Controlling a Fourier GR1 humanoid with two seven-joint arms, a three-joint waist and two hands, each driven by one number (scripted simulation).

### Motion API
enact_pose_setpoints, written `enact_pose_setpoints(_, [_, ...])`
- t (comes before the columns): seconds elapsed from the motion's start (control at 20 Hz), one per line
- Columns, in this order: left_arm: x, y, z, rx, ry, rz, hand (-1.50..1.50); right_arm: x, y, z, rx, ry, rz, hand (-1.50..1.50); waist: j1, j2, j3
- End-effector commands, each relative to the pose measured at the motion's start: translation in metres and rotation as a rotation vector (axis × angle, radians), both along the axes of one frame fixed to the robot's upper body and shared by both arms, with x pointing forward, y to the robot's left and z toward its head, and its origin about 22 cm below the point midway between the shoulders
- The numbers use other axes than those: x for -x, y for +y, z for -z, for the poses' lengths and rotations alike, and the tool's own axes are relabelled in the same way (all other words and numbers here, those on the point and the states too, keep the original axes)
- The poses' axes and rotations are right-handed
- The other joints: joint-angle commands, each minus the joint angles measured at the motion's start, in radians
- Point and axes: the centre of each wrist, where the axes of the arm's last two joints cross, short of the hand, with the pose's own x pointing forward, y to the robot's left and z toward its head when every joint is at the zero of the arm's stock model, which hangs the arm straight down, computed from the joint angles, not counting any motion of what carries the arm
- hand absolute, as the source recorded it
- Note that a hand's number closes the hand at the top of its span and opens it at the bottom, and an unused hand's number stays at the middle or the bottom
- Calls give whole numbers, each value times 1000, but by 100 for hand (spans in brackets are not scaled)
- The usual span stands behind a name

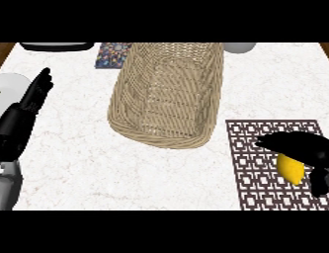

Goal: Pick the lemon from the placemat and place it in the basket

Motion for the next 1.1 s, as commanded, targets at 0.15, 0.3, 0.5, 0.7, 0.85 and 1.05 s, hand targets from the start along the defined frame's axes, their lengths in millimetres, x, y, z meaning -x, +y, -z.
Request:
enact_pose_setpoints(0.15, [-6, 10, -1, -8, 6, 2, 0, 4, -8, 25, -45, 71, 59, 150, -1, 1, 0])
enact_pose_setpoints(0.3, [-10, 11, -19, -1, -8, -6, 0, 3, 7, 18, -50, 29, -15, 150, -3, 0, 0])
enact_pose_setpoints(0.5, [-2, -5, 2, -5, -18, 5, 0, 5, -10, 44, -52, 9, -77, 150, 6, 2, 1])
enact_pose_setpoints(0.7, [-3, 14, 6, 17, -4, 5, 0, -13, -3, 28, -77, -78, -86, 150, 4, 2, 0])
enact_pose_setpoints(0.85, [-5, -9, 12, -9, 11, -5, 0, -12, 6, 18, -137, -154, -92, 150, -3, 0, 0])
enact_pose_setpoints(1.05, [-7, 6, -3, -3, -11, -4, 0, -31, -29, 8, -30, -347, 405, 150, 2, 7, 1])
